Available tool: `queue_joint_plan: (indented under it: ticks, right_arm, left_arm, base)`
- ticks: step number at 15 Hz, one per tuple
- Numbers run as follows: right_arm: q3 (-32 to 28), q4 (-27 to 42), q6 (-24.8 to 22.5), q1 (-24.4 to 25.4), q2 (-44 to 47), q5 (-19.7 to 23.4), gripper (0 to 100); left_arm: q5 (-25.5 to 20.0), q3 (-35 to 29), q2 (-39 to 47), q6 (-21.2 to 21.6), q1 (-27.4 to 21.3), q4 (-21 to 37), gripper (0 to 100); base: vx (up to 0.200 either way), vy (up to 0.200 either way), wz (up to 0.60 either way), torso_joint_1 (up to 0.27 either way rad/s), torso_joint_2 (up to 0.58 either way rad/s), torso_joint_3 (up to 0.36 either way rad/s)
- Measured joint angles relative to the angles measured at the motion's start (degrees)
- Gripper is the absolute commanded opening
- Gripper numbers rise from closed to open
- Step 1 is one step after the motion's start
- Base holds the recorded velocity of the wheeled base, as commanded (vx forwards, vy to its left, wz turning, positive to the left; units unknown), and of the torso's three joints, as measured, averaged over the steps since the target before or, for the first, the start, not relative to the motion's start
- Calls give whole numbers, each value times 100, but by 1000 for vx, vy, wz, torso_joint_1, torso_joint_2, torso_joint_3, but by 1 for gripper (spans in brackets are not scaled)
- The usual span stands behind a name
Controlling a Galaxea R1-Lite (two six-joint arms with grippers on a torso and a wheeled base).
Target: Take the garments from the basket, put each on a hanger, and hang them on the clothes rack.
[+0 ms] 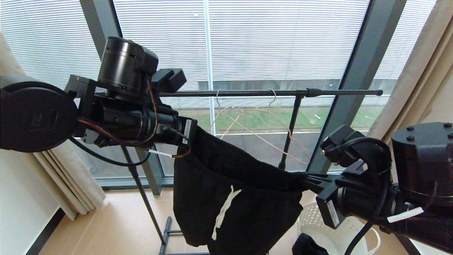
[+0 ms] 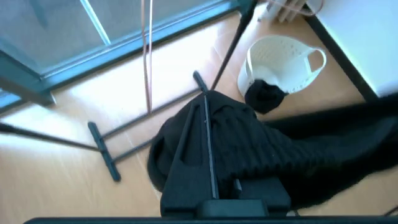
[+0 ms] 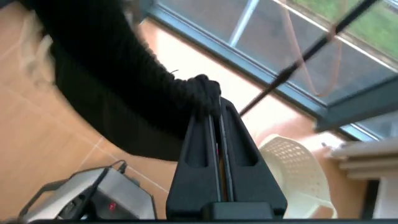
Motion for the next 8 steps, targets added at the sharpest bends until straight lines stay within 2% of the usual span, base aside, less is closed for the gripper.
queue_joint_plan:
  ticks: [2, 8]
  right_arm:
    - [284, -439, -46, 44, -22, 127, 100]
    - [1019, -828, -525, 68, -79, 1052, 100]
  left_arm:
    - [9, -166, 99, -2, -71, 6, 0]
    - [457, -555, 380, -2, -168, 9, 0]
  base:
    - [0, 0, 0, 0, 0, 0]
    - [0, 0, 0, 0, 0, 0]
